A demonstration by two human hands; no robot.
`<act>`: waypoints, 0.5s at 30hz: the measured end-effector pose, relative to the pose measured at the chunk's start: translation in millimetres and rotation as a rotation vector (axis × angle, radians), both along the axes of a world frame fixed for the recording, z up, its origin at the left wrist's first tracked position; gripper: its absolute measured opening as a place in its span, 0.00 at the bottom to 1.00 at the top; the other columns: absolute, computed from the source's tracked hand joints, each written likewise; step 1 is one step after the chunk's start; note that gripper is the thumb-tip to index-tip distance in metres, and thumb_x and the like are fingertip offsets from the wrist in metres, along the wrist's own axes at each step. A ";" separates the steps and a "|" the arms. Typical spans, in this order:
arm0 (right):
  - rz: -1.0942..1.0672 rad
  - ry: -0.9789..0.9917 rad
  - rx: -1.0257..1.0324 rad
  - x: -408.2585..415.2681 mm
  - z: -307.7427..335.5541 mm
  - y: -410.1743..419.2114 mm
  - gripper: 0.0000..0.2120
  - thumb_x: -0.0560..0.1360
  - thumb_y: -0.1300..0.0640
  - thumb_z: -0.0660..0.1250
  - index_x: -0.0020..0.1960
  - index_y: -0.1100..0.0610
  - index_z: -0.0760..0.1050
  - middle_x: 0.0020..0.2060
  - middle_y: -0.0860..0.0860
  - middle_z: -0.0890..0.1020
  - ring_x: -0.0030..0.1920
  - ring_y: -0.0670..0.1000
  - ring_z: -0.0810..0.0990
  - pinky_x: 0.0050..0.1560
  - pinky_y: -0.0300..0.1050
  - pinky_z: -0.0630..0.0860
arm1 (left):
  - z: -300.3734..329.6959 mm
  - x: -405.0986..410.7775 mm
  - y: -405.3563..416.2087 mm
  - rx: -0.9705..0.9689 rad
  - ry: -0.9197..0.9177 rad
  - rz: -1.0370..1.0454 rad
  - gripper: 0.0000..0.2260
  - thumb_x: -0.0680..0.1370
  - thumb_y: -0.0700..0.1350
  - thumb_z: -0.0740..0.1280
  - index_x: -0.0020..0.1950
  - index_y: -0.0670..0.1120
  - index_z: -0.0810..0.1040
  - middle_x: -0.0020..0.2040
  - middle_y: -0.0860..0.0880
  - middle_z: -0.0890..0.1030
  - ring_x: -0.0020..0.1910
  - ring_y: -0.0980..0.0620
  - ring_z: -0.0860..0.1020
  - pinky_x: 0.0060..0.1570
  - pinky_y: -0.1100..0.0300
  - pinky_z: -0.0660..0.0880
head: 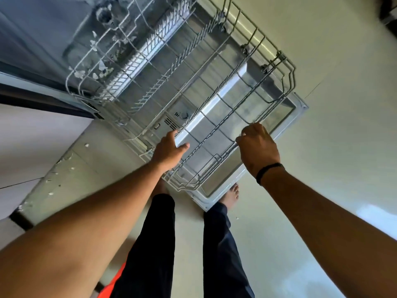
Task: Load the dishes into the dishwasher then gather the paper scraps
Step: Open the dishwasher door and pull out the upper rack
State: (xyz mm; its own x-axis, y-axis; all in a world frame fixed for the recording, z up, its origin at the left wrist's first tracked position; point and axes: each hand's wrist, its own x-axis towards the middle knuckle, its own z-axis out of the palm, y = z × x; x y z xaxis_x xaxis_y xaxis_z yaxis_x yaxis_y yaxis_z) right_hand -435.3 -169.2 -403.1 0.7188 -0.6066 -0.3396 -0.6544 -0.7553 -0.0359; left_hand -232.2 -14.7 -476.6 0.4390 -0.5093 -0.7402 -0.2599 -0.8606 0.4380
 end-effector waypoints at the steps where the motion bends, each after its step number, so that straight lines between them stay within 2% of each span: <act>1: -0.001 -0.001 0.011 -1.4 0.2 -0.6 0.08 0.64 0.72 0.73 0.39 0.62 0.84 0.39 0.57 0.81 0.50 0.63 0.78 0.49 0.53 0.79 | 0.7 -3.1 -1.1 0.001 -0.008 0.003 0.32 0.80 0.56 0.68 0.79 0.45 0.61 0.74 0.39 0.70 0.71 0.39 0.71 0.68 0.49 0.69; 5: -0.034 0.033 0.059 4.0 4.6 -1.0 0.09 0.67 0.73 0.69 0.42 0.63 0.84 0.41 0.59 0.81 0.53 0.64 0.77 0.52 0.55 0.79 | 2.7 -3.5 -6.1 0.031 -0.028 0.013 0.32 0.80 0.57 0.68 0.79 0.46 0.62 0.74 0.39 0.70 0.70 0.39 0.71 0.67 0.49 0.70; 8: -0.043 0.044 0.083 4.7 6.8 -1.2 0.11 0.70 0.72 0.66 0.46 0.63 0.84 0.45 0.59 0.81 0.57 0.64 0.76 0.59 0.55 0.76 | 2.4 -4.0 -5.9 0.041 -0.037 0.016 0.31 0.80 0.57 0.68 0.78 0.47 0.62 0.73 0.40 0.71 0.69 0.40 0.72 0.66 0.49 0.71; 12: -0.056 0.077 0.105 4.7 8.4 0.0 0.12 0.74 0.68 0.63 0.50 0.60 0.83 0.51 0.57 0.80 0.61 0.61 0.73 0.66 0.53 0.71 | 2.5 -7.8 -3.0 0.026 -0.024 0.032 0.32 0.80 0.56 0.69 0.80 0.48 0.60 0.74 0.40 0.69 0.69 0.40 0.72 0.67 0.45 0.72; 15: -0.072 0.130 0.150 9.2 13.5 1.0 0.10 0.75 0.63 0.63 0.52 0.59 0.82 0.53 0.57 0.79 0.63 0.60 0.72 0.69 0.55 0.70 | 5.8 -10.2 -3.3 0.024 -0.023 0.041 0.34 0.80 0.56 0.69 0.81 0.49 0.58 0.75 0.39 0.68 0.68 0.39 0.74 0.65 0.42 0.75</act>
State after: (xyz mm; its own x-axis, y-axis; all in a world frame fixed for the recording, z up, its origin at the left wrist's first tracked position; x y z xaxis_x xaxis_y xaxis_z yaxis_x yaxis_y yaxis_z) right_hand -426.1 -168.2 -389.7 0.6200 -0.5907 -0.5165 -0.7128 -0.6991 -0.0562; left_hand -242.4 -18.1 -470.8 0.4757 -0.4732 -0.7415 -0.2341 -0.8807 0.4118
